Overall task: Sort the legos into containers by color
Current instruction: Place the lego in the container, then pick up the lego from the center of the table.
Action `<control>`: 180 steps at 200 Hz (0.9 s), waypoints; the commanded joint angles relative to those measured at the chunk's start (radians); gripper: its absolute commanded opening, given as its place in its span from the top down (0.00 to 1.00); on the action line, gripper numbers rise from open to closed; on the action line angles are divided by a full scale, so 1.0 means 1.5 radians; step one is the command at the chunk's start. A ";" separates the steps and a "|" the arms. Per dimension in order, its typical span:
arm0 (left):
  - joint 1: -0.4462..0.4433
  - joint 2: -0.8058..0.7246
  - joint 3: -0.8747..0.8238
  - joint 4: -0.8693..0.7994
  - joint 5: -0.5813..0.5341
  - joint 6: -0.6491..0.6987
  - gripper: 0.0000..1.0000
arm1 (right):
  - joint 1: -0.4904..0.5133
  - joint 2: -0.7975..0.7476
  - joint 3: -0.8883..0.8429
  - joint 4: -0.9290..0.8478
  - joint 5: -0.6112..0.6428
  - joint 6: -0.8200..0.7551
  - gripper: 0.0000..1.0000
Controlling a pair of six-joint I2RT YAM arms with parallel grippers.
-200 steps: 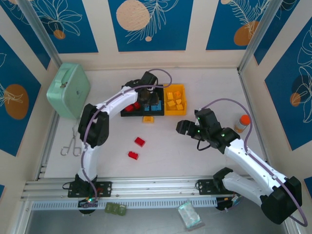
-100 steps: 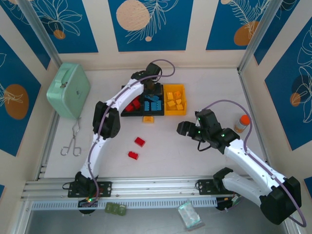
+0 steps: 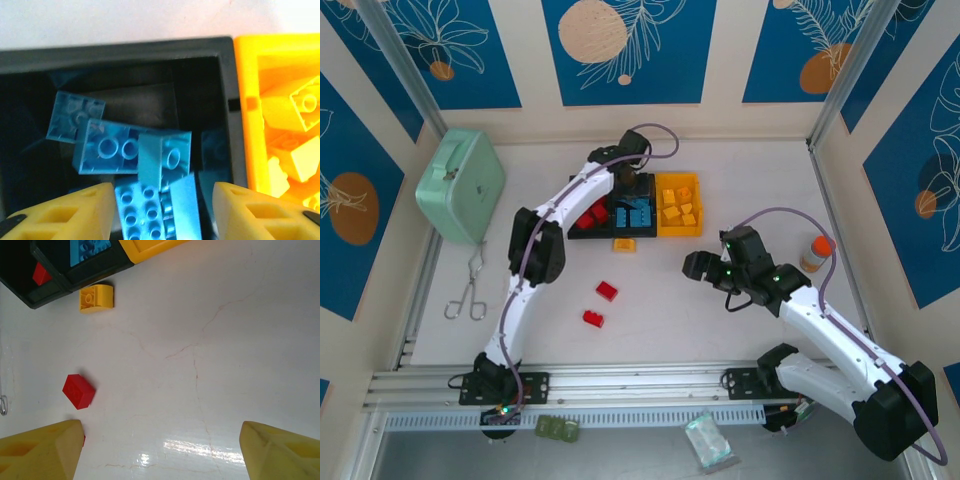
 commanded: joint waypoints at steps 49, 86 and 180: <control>-0.017 -0.281 -0.316 0.107 0.001 0.024 0.43 | 0.049 0.001 0.002 0.014 -0.002 0.005 0.18; -0.017 -0.421 -0.501 0.143 -0.009 0.027 0.41 | 0.094 0.037 0.024 0.015 0.035 0.006 0.16; -0.008 -0.894 -0.947 0.119 0.019 -0.107 0.28 | 0.241 0.444 0.305 -0.002 0.244 0.043 0.03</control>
